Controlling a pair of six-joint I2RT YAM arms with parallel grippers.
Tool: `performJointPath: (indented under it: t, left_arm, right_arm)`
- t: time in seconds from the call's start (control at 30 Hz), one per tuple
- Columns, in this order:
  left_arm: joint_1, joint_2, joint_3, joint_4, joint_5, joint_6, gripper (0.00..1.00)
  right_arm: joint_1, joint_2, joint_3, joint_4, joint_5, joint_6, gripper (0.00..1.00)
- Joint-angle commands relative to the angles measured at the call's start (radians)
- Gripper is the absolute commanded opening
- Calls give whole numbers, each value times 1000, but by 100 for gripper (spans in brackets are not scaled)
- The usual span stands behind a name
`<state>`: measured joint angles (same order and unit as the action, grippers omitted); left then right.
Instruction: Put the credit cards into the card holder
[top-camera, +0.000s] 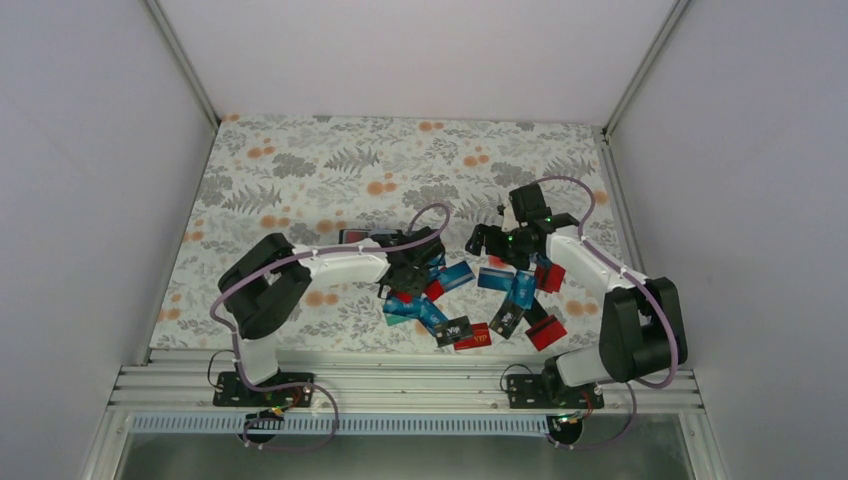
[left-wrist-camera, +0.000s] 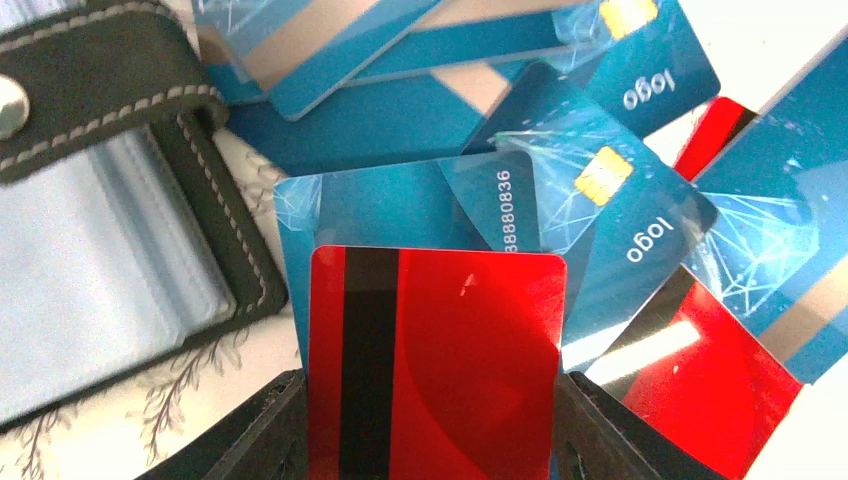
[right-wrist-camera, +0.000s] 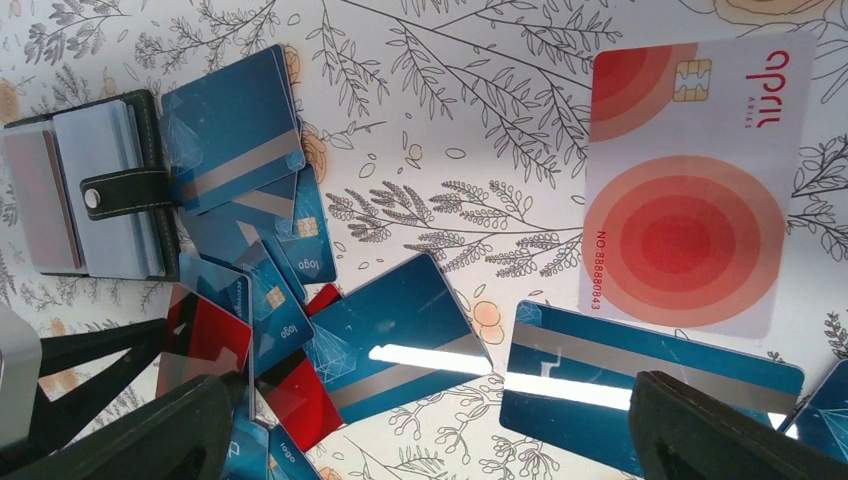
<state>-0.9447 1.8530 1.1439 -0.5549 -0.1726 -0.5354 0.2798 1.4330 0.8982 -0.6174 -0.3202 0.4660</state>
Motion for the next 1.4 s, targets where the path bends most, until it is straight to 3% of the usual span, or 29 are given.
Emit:
performJointPath:
  t: [0.0, 0.37, 0.53, 0.97, 1.37]
  left_arm:
    - [-6, -57, 34, -78, 20, -10, 52]
    - [3, -159, 17, -49, 44, -20, 53]
    - [2, -173, -16, 28, 120, 65, 58]
    - [-13, 12, 54, 12, 133, 183, 85]
    - [-64, 83, 110, -43, 76, 178, 88]
  right_arm:
    - [-8, -30, -2, 1, -8, -12, 100]
    - [-9, -83, -13, 36, -90, 6, 99]
    - [-10, -81, -40, 44, -135, -1, 99]
    - [-10, -71, -83, 59, -153, -9, 98]
    - [-9, -48, -87, 70, -146, -15, 98]
